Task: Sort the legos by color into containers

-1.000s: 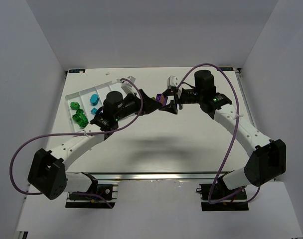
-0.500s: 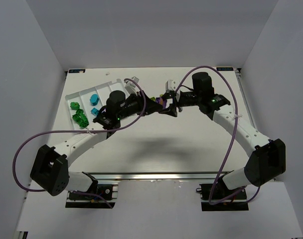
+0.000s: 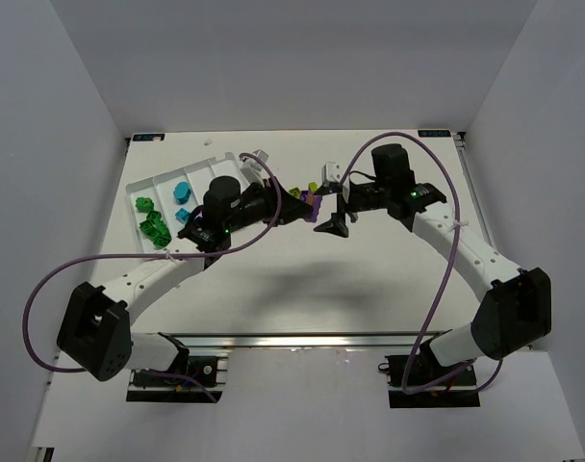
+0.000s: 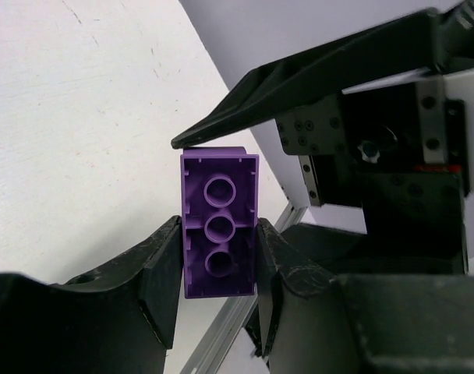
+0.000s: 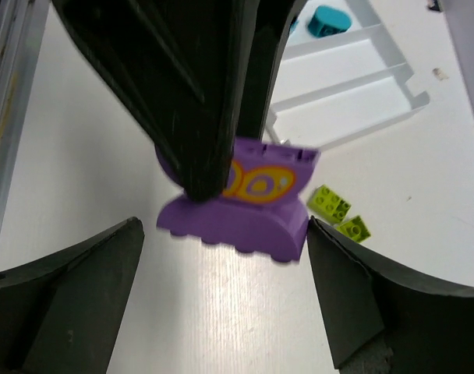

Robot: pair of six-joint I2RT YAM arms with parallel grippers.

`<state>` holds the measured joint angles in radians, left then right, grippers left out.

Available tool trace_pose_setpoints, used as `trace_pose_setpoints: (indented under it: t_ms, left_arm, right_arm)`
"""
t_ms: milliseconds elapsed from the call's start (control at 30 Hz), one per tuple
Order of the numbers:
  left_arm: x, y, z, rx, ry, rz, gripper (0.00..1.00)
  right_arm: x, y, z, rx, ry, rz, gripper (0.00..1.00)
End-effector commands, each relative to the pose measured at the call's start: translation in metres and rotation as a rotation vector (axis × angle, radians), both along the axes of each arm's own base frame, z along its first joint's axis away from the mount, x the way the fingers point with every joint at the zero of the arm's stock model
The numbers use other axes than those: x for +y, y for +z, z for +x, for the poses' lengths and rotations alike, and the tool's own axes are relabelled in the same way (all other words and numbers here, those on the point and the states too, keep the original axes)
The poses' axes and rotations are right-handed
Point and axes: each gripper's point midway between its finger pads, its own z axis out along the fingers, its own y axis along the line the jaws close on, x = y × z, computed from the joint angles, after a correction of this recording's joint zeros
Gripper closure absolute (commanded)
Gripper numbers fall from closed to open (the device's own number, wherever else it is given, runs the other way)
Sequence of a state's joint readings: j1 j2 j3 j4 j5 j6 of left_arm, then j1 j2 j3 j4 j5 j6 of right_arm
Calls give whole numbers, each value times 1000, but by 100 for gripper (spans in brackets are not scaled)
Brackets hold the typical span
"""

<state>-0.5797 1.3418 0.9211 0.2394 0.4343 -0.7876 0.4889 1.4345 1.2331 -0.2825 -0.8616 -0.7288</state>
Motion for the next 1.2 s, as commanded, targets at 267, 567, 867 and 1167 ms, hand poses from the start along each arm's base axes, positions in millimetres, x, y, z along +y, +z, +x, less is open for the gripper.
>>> trace_pose_setpoints:
  t_ms: [267, 567, 867, 1167]
  left_arm:
    - [23, -5, -37, -242, -87, 74, 94]
    - [26, 5, -64, -391, -178, 24, 94]
    - [29, 7, -72, -438, -193, 25, 94]
    - [29, 2, -70, -428, -184, 26, 95]
  right_arm:
    - [-21, -10, -50, 191, 223, 13, 11]
    - [-9, 0, -56, 400, 311, 86, 11]
    - [8, 15, -52, 498, 375, 110, 18]
    - [16, 19, -62, 520, 435, 117, 36]
